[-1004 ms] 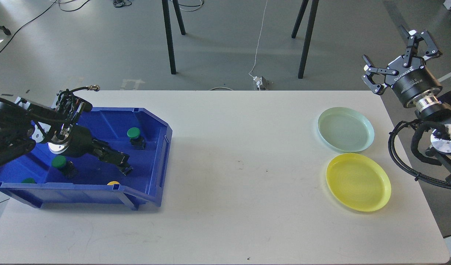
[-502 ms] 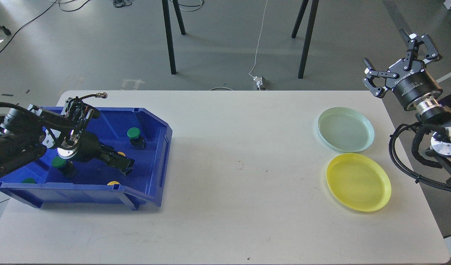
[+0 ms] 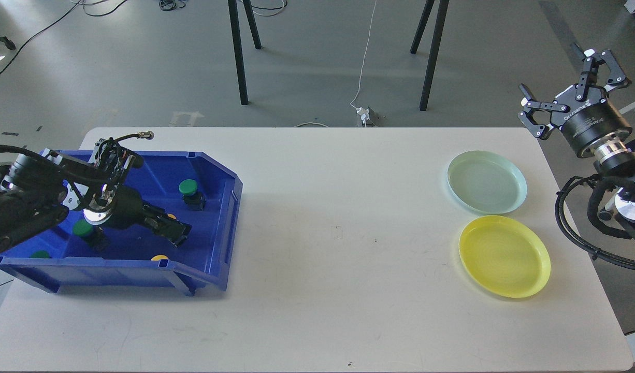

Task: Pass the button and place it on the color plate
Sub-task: 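Grasp the yellow button in the bin with the left gripper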

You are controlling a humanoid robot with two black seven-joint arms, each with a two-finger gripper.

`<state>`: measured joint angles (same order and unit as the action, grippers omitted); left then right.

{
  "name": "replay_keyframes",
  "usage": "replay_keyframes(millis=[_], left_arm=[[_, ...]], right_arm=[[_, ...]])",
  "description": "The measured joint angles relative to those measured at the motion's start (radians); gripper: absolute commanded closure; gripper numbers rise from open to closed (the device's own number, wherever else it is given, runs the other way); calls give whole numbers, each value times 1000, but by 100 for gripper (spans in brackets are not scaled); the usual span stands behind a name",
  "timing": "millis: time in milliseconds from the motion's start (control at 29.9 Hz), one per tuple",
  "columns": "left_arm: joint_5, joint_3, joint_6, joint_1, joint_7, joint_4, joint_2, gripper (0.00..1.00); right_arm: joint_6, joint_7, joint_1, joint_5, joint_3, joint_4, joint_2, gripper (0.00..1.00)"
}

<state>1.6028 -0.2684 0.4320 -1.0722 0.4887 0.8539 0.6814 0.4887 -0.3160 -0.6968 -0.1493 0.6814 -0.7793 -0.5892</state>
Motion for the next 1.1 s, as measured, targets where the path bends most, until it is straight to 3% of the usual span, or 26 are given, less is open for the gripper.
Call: replay_keyframes(millis=[167, 301, 402, 502, 803, 971, 1104], left_arm=[[0, 0, -10, 17, 0, -17, -2, 48], [0, 0, -22, 19, 0, -18, -2, 56], [0, 0, -31, 20, 0, -18, -2, 78], [0, 0, -33, 21, 0, -18, -2, 91], [-1, 5, -33, 0, 0, -1, 17, 92], [-3, 9, -27, -92, 0, 87, 146, 92], [-3, 16, -25, -175, 0, 260, 306, 92]], right_arm=[[0, 0, 7, 0, 1, 0, 0, 1], [0, 0, 8, 0, 1, 0, 0, 1], [0, 0, 8, 0, 1, 0, 0, 1], [0, 0, 10, 1, 1, 0, 0, 1], [0, 0, 22, 1, 2, 1, -2, 1], [0, 0, 22, 0, 3, 1, -14, 1], [0, 0, 22, 0, 3, 12, -20, 1]])
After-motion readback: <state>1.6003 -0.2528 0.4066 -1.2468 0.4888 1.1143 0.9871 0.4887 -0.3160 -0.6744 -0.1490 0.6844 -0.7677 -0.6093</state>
